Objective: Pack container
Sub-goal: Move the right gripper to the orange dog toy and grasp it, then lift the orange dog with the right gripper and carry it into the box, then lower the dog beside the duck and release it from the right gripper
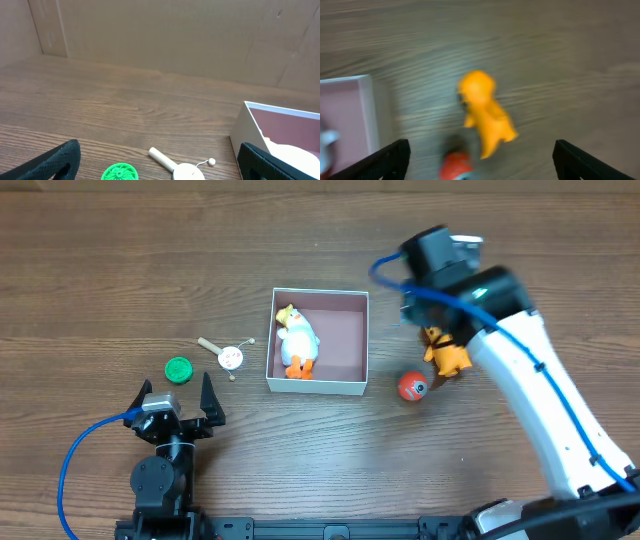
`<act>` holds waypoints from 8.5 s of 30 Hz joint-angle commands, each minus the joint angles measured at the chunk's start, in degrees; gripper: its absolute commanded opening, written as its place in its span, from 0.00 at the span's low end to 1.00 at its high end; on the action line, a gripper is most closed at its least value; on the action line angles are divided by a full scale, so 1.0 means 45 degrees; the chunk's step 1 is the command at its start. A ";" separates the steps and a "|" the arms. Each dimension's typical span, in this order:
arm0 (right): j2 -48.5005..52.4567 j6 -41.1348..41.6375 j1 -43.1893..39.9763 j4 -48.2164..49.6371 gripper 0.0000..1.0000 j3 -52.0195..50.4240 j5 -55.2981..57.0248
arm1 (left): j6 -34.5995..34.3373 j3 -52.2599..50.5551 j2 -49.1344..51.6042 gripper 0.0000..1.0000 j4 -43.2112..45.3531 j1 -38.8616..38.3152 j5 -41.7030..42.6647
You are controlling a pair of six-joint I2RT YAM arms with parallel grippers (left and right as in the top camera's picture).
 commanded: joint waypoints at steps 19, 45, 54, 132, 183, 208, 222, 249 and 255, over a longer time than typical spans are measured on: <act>0.0563 -0.3279 -0.2939 0.3740 0.98 -0.3954 -0.2647 | -0.0112 -0.0044 -0.0121 1.00 0.0019 0.0078 -0.0117; 0.0588 -0.3089 -0.2939 0.7461 0.56 -0.7412 -0.2992 | -0.0117 -0.0044 -0.0117 1.00 0.0019 0.0078 -0.0117; 0.0588 -0.3089 -0.2939 0.7669 0.55 -0.7412 -0.3220 | -0.0117 -0.0044 -0.0117 1.00 0.0019 0.0078 -0.0117; 0.0661 -1.0695 0.3517 0.2497 0.04 -0.0831 -0.6751 | -0.0112 -0.0044 -0.0121 1.00 0.0019 0.0078 -0.0117; 0.3332 -1.3488 0.2701 0.6266 0.04 -0.0903 -0.4881 | -0.0112 -0.0044 -0.0121 1.00 0.0019 0.0078 -0.0117; 0.4818 -1.3202 0.2395 0.7121 0.47 -0.0991 -0.5115 | -0.0112 -0.0044 -0.0117 1.00 0.0019 0.0078 -0.0117; 0.2691 -1.2318 0.2409 0.7203 0.52 -0.0962 -0.4983 | -0.0117 -0.0044 -0.0121 1.00 0.0019 0.0078 -0.0117; 0.3725 -0.8772 0.2492 0.8864 0.04 -0.1020 -0.8786 | -0.0117 -0.0044 -0.0121 1.00 0.0019 0.0078 -0.0117; 0.4726 -0.8772 0.2492 0.9063 0.04 -0.1020 -0.8791 | -0.0112 -0.0044 -0.0117 1.00 0.0019 0.0078 -0.0117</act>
